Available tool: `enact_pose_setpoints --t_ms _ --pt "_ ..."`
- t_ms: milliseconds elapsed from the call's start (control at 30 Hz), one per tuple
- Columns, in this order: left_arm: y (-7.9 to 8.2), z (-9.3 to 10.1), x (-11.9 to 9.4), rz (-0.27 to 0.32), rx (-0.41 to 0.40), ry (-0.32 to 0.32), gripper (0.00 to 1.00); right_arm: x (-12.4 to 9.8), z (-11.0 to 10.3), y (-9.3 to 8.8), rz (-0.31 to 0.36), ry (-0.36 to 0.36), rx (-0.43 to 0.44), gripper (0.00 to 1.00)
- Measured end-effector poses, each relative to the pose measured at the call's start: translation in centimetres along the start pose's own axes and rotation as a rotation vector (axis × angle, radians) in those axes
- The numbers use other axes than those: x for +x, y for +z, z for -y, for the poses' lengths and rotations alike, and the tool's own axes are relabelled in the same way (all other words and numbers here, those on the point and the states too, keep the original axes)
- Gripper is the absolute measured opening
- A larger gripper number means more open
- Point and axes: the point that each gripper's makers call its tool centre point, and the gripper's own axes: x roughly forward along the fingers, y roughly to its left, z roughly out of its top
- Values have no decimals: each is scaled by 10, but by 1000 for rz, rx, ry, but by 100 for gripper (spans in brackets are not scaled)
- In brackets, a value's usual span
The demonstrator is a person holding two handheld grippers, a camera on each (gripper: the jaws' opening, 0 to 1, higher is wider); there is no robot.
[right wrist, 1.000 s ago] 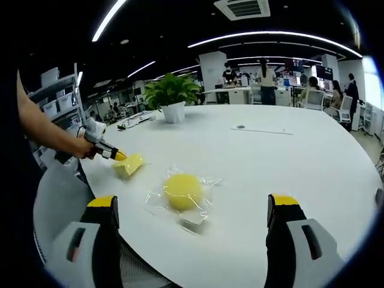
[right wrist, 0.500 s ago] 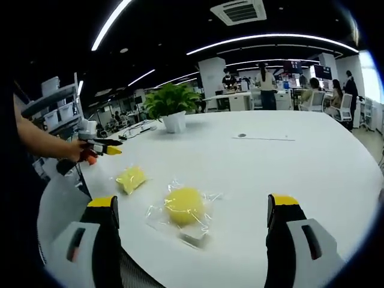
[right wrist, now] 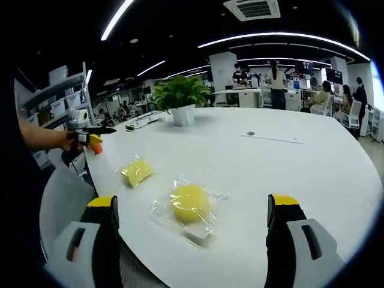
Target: Compare the silicone blocks by pressing each to a similar depth, holding the contact briefly, and releasing to observe deformation and rebound differences across the visible hardness samples.
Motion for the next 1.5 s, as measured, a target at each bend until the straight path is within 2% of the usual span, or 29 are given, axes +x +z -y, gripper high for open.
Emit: enact_pose_setpoints --t_ms 67,233,400,467,533,600,633,900,933,1067,1167,1200,1433,1500 --pt "-12 3 -4 -8 -38 4 100 0 0 -2 -6 1 5 97" --pt "-24 14 -14 -7 -52 15 100 -3 5 -15 -46 -28 -11 97" --pt "-23 17 -15 1 -65 3 100 -10 9 -21 -41 -41 13 97" --pt "-19 18 -14 3 -80 -7 100 -12 11 -21 -31 -57 -20 97" --pt "-17 19 -12 4 -79 -12 100 -12 7 -25 -53 -44 -2 97" --pt "-17 21 -11 -1 -64 -24 100 -10 4 -30 -74 -41 -35 97" --pt "-17 21 -11 -3 -58 -28 100 -9 3 -31 -79 -41 -50 97" --pt "-25 17 -17 -13 -43 -14 100 -10 -2 -31 -63 -45 -8 97" --pt "-24 17 -17 -10 -71 -12 100 -11 -2 -33 -62 -51 -1 97" --pt "-16 22 -14 -10 -92 -21 100 -12 -1 -37 -58 -63 12 97" --pt "-12 29 -7 -29 -122 -32 100 -13 -3 -39 -78 -62 23 97" --pt "-9 34 -4 -21 -145 -51 100 -12 -2 -40 -84 -63 23 97" --pt "1 51 20 -19 -150 -89 100 -13 -3 -37 -81 -57 35 96" --pt "7 61 31 -10 -177 -115 100 -14 -2 -38 -87 -58 29 96"
